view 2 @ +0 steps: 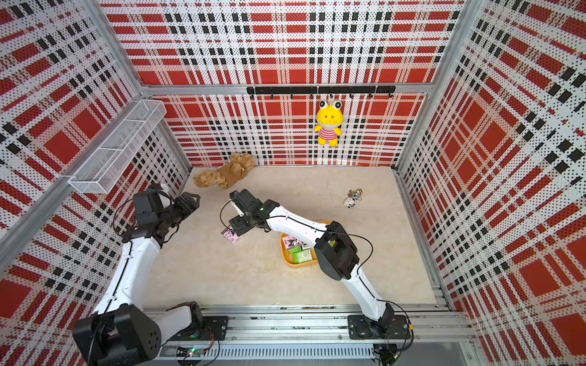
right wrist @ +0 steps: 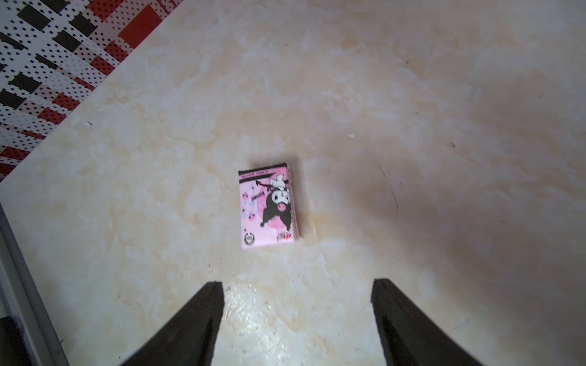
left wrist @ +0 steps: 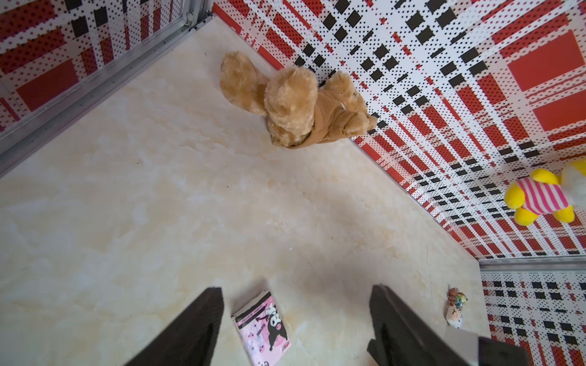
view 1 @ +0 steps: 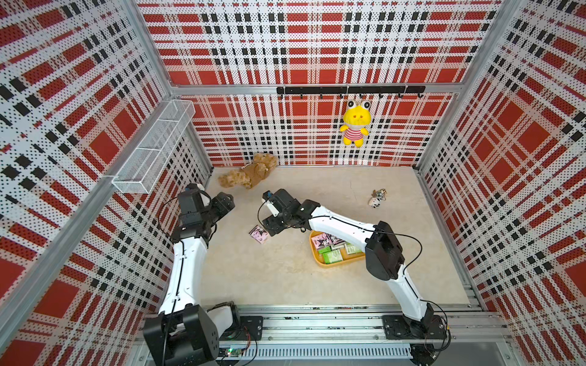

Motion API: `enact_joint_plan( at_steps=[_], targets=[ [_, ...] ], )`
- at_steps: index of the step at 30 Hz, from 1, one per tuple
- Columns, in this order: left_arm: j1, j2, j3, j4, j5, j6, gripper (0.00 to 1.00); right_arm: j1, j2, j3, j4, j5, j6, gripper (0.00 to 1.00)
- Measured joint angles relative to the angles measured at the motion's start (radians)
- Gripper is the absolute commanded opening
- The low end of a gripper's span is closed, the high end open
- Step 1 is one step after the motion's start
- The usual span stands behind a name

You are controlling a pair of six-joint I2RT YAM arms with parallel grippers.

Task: Put the pocket tissues into the storage box
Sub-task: Pick up the pocket tissues from the center of the board.

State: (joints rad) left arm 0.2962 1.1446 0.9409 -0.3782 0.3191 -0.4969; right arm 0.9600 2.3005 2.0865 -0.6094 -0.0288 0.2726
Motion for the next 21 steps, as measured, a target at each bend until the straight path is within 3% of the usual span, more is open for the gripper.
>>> enact_joint_plan(
  at_steps=[9, 21],
  targets=[
    [0.003, 0.0, -0.002, -0.005, 0.006, 0.006, 0.8, 0.023, 0.259, 0.301, -0.065, -0.072, -0.018, 0.87],
    [0.003, 0.007, -0.005, -0.008, 0.01, 0.008, 0.8, 0.041, 0.341, 0.428, -0.148, -0.117, -0.019, 0.88]
  ],
)
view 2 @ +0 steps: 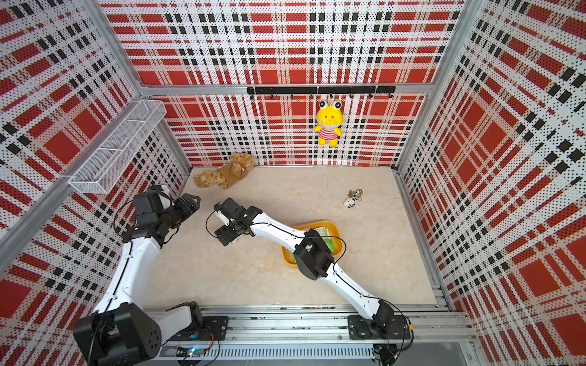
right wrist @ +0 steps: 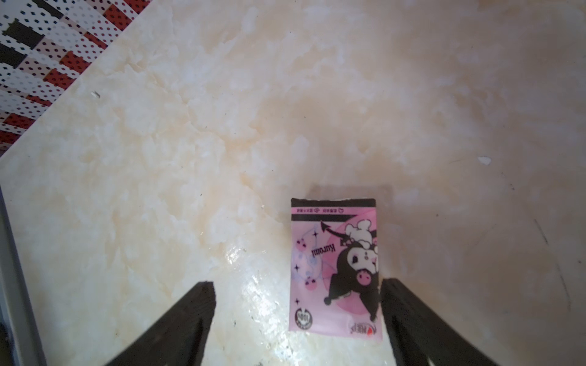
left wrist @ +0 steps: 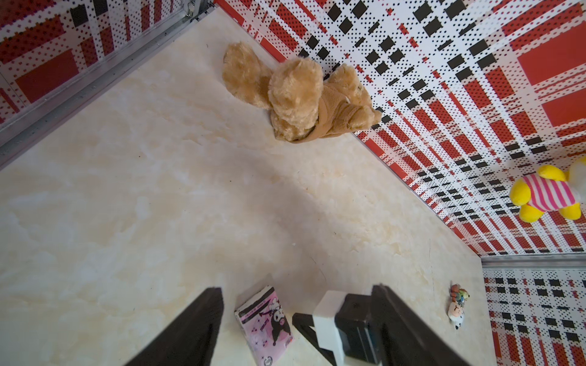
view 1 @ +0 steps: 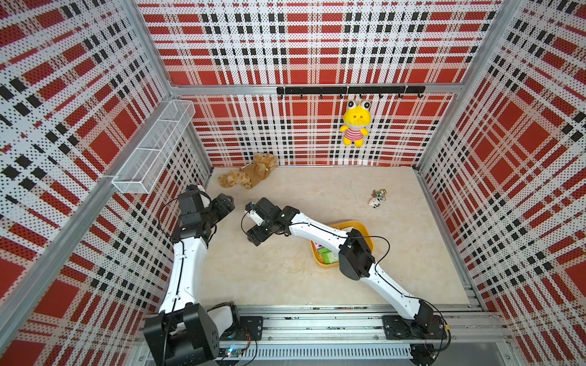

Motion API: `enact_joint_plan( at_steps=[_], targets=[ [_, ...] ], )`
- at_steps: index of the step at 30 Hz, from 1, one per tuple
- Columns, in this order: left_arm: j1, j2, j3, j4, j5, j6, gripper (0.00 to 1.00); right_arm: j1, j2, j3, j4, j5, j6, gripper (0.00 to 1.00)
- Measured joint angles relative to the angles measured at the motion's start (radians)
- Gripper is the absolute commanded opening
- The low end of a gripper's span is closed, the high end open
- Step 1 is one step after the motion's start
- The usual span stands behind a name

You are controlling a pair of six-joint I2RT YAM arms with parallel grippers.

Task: Put the pocket tissues into the storage box
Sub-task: Pick up the pocket tissues from the center of the board.

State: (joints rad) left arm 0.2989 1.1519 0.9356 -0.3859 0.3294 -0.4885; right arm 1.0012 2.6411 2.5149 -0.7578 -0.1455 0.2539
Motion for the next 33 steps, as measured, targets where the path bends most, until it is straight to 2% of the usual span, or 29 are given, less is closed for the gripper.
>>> enact_joint_plan(
  at_steps=[5, 23, 29, 33],
  targets=[
    [0.0, 0.001, 0.0, 0.0, 0.0, 0.004, 0.8, 0.0, 0.026, 0.041, -0.013, -0.002, 0.0, 0.87],
    [0.0, 0.035, 0.0, 0.0, 0.006, 0.024, 0.8, 0.006, 0.033, 0.015, -0.089, 0.052, -0.053, 0.88],
    [0.001, 0.035, 0.0, 0.0, 0.006, 0.026, 0.8, 0.01, 0.05, 0.03, -0.105, 0.052, -0.058, 0.83],
    [0.001, 0.035, 0.0, -0.001, 0.006, 0.026, 0.8, 0.01, 0.06, 0.03, -0.113, 0.052, -0.062, 0.75]
  ],
)
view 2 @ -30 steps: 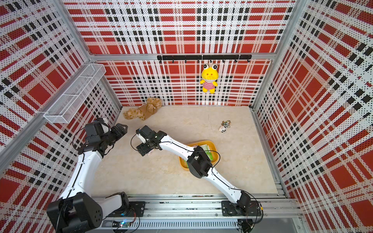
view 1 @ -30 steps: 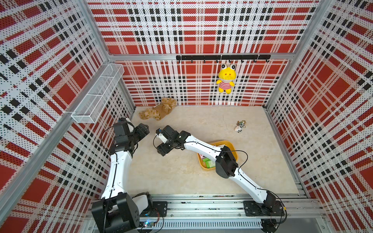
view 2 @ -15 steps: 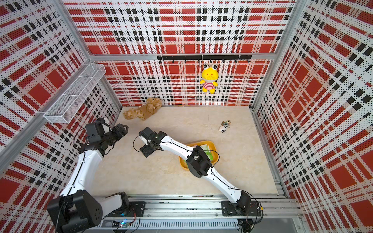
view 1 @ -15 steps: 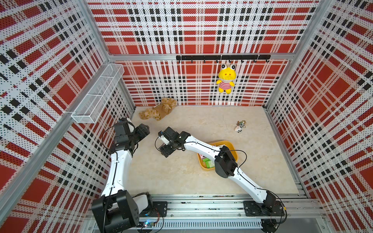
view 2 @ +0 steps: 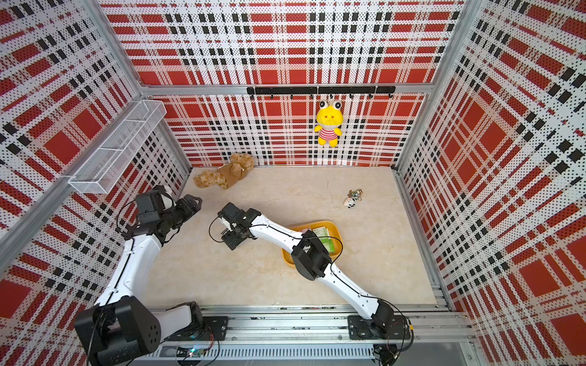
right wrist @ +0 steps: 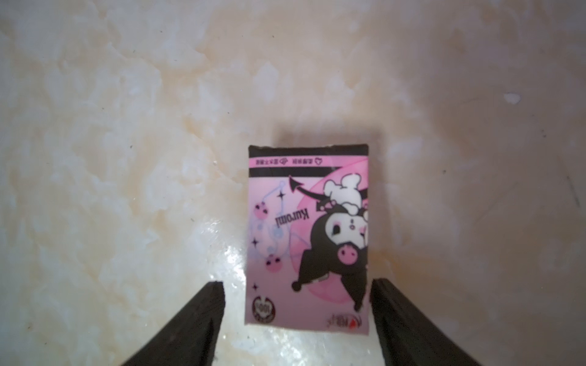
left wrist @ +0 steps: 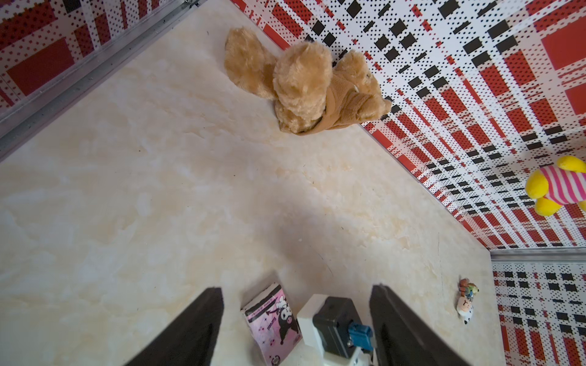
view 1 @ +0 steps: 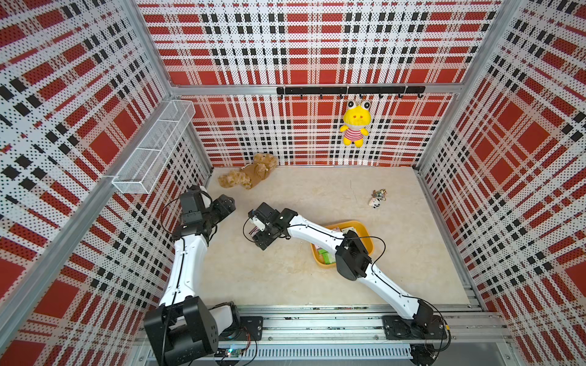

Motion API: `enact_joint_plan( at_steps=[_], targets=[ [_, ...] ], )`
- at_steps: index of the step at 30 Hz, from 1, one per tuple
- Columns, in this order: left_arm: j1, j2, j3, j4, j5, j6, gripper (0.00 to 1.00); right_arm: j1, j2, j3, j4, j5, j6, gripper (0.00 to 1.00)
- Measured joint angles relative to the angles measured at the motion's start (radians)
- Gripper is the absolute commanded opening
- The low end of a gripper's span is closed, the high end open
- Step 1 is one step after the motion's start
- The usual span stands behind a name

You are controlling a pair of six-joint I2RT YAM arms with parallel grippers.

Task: Put the pocket tissues into the storage box
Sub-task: Pick up the pocket tissues from the center of the board.

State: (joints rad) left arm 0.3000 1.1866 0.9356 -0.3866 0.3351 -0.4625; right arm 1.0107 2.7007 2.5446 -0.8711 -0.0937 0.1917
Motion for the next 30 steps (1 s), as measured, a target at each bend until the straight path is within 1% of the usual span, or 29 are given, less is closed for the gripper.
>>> enact_joint_plan(
  at_steps=[7, 12, 16, 21, 24, 30],
  targets=[
    [0.0, 0.0, 0.0, 0.0, 0.0, 0.0, 0.8, 0.0, 0.003, 0.0, -0.001, 0.001, -0.001, 0.7],
    [0.0, 0.0, 0.0, 0.0, 0.0, 0.0, 0.8, 0.0, 0.003, 0.0, -0.001, 0.001, -0.001, 0.62],
    [0.0, 0.0, 0.0, 0.0, 0.0, 0.0, 0.8, 0.0, 0.003, 0.0, 0.0, 0.002, 0.0, 0.59],
    [0.0, -0.003, 0.0, 0.0, 0.0, 0.0, 0.8, 0.0, 0.003, 0.0, 0.001, 0.005, 0.001, 0.5],
    [0.0, -0.003, 0.0, 0.0, 0.0, 0.0, 0.8, 0.0, 0.003, -0.002, 0.008, 0.006, 0.0, 0.49],
    [0.0, -0.003, 0.0, 0.0, 0.002, 0.0, 0.8, 0.0, -0.069, -0.138, 0.07, -0.003, 0.0, 0.46]
  ],
)
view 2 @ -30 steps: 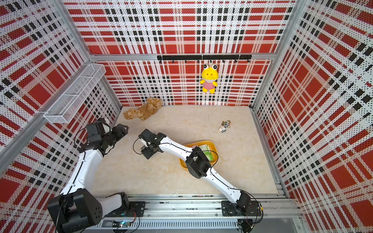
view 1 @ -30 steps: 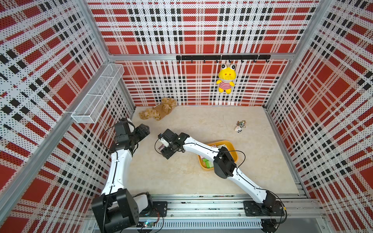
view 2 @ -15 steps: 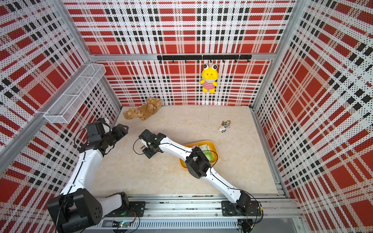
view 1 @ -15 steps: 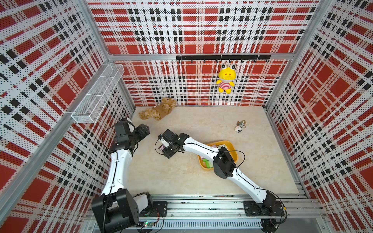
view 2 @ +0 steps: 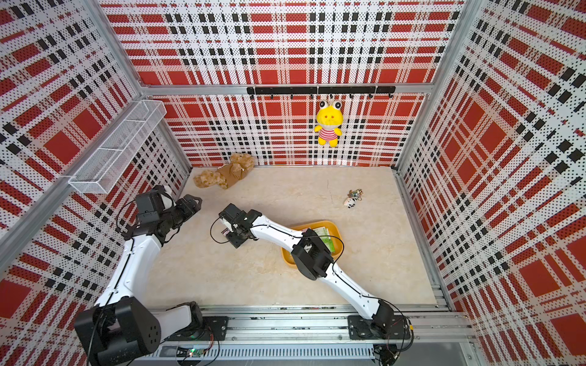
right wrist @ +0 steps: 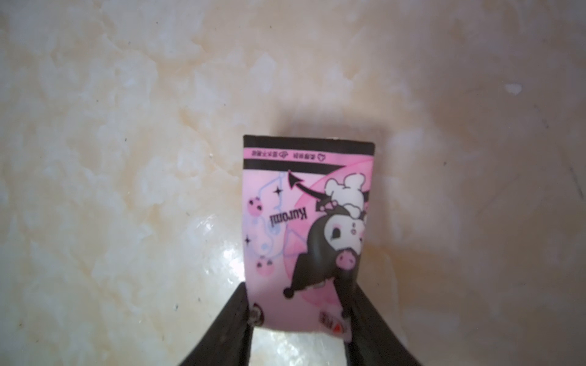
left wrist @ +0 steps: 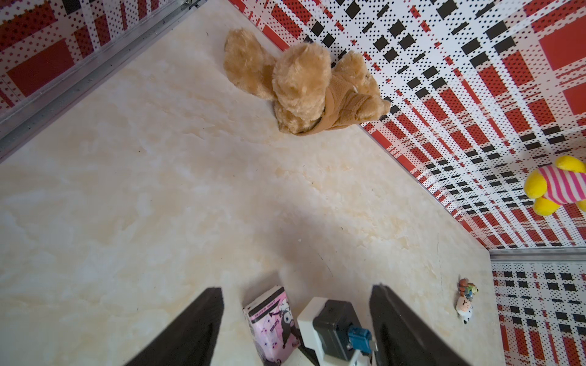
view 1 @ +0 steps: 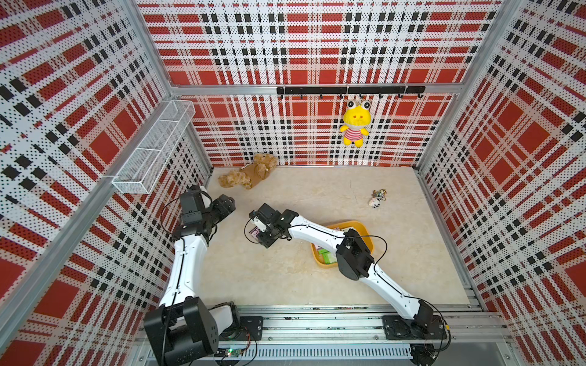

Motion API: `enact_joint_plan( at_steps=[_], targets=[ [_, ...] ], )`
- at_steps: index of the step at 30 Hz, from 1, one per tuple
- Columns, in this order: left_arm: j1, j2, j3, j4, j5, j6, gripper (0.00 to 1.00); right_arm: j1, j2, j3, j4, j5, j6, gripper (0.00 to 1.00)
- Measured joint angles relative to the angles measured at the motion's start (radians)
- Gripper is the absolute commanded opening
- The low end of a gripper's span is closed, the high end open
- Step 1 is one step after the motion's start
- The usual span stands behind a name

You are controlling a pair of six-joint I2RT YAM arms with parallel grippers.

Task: Put the pocket tissues into the storage box
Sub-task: Pick up the pocket tissues from the center of the board, then place the pocket tissues in the storage box.

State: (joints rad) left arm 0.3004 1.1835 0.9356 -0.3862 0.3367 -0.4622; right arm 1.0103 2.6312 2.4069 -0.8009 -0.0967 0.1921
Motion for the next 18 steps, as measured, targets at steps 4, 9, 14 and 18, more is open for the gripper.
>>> enact_joint_plan(
  at_steps=[4, 9, 14, 18],
  targets=[
    [0.0, 0.0, 0.0, 0.0, 0.0, 0.0, 0.8, -0.001, -0.07, -0.115, 0.021, -0.013, 0.0, 0.46],
    [0.0, 0.0, 0.0, 0.0, 0.004, -0.001, 0.8, -0.002, -0.208, -0.298, 0.071, -0.022, 0.009, 0.44],
    [-0.001, 0.0, 0.0, 0.0, 0.005, -0.002, 0.8, -0.006, -0.359, -0.408, 0.105, -0.022, 0.007, 0.43],
    [-0.011, 0.0, 0.002, 0.0, 0.003, -0.005, 0.8, -0.008, -0.54, -0.586, 0.154, -0.006, 0.008, 0.43]
  ],
)
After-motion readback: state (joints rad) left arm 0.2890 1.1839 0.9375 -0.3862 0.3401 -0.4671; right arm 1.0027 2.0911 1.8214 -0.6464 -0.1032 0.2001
